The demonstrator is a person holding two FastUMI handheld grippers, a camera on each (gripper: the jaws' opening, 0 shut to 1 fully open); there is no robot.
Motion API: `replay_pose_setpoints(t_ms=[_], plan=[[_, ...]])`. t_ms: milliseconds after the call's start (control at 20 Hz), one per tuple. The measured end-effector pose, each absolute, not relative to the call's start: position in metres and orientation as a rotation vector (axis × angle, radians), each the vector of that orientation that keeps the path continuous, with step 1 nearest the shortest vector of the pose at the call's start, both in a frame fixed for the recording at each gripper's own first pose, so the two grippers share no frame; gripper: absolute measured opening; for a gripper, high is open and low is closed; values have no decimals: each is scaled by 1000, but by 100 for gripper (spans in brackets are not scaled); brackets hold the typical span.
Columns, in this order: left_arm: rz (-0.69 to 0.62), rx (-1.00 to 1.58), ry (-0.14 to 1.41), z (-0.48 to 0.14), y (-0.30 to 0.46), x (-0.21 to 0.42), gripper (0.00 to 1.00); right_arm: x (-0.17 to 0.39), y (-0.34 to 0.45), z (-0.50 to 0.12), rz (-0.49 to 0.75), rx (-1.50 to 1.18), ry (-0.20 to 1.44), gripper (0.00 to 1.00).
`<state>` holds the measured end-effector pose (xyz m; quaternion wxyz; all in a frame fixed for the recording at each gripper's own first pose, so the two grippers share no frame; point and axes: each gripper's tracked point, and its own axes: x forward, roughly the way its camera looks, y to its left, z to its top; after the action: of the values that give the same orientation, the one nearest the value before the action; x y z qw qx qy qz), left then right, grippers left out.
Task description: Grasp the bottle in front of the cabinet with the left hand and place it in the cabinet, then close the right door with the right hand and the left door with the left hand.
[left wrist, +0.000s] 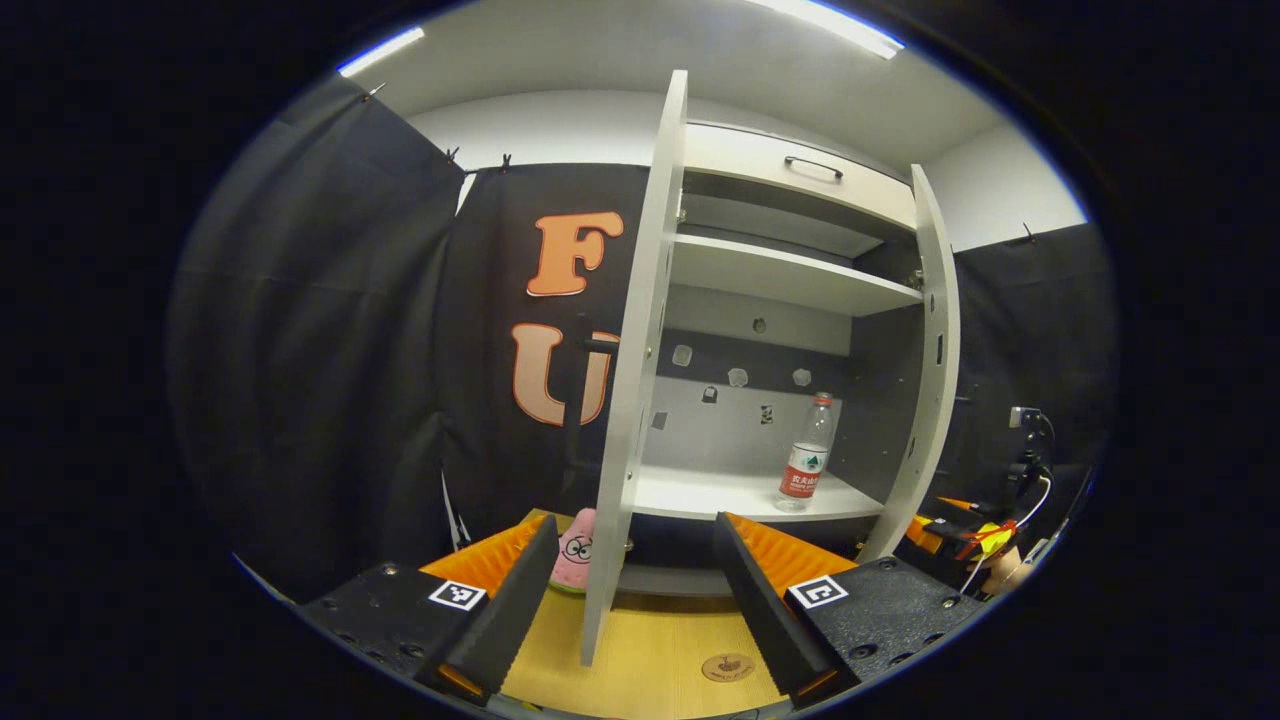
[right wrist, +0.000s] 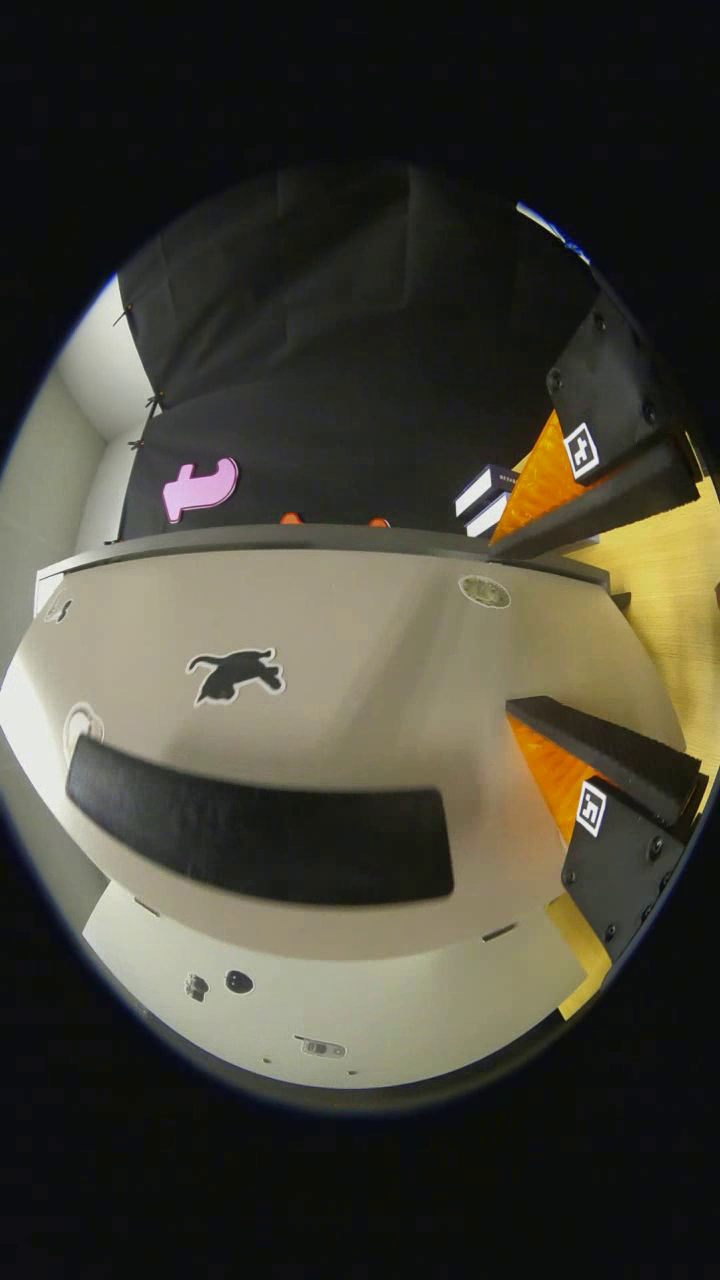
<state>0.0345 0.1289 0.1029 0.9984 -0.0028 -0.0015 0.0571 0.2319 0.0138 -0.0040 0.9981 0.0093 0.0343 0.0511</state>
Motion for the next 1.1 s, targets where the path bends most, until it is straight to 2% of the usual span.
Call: replay_pose_setpoints(t_ms=[250, 1100], plan=[[172, -19, 0, 100, 153, 31, 95, 271, 26, -3, 98, 12, 74, 94], [297, -12, 45, 63, 222, 51, 95, 264, 25, -1, 63, -19, 59, 94]])
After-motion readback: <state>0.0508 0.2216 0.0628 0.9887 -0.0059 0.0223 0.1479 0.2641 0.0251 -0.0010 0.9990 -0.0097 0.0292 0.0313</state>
